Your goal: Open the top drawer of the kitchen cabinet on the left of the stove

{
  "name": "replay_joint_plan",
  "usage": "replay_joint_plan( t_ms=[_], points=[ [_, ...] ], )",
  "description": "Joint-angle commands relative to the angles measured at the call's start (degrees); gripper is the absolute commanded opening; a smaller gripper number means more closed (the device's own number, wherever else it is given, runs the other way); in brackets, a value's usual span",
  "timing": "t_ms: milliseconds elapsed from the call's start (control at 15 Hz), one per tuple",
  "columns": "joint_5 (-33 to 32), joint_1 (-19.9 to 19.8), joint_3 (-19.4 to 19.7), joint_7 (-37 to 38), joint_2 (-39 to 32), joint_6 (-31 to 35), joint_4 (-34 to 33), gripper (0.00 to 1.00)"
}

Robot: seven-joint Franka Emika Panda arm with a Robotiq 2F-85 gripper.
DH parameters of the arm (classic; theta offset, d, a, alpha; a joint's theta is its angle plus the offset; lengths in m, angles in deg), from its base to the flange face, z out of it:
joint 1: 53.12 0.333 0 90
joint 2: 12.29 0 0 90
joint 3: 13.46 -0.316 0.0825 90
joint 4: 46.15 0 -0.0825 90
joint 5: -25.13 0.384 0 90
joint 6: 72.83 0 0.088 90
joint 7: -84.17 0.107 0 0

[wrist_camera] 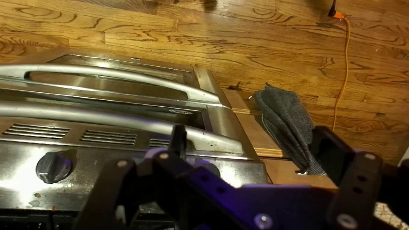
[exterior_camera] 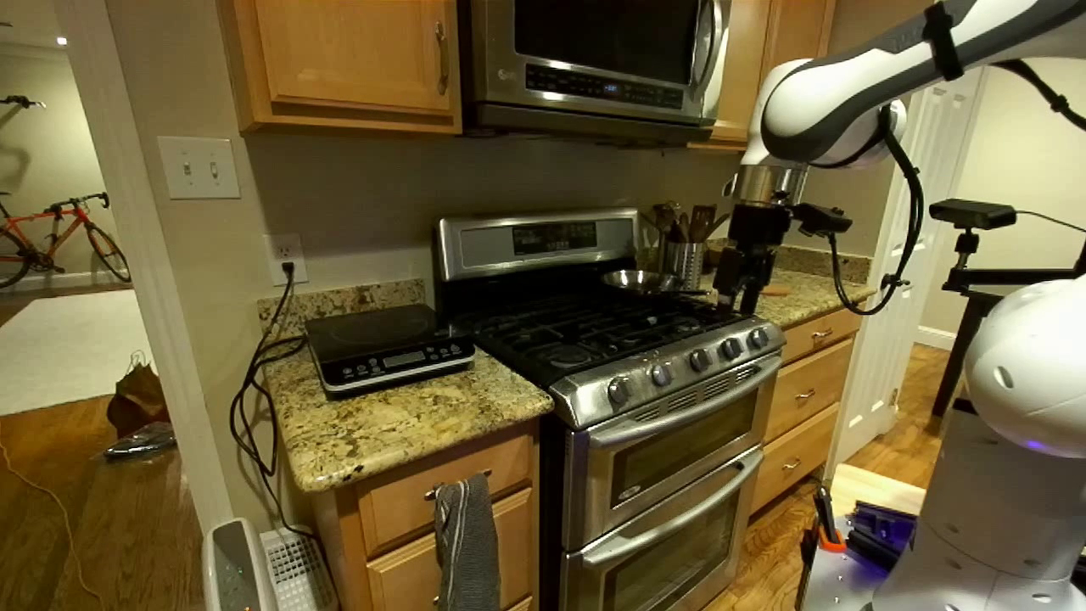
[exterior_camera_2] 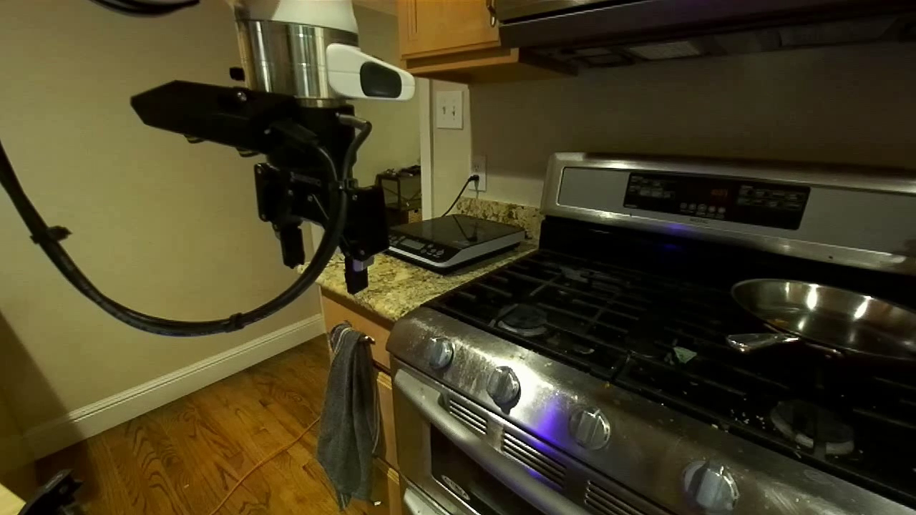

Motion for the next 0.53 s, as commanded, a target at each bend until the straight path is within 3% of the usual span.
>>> replay_joint_plan(
  t_ms=[0,467],
  points=[
    [1.21,1.77,-2.28,-1.38,0.70,0.13,0.66,1.00],
    [4.38,12.39,-9.29,-5.24,-0.01,3.05,2.32,1.00]
  ],
)
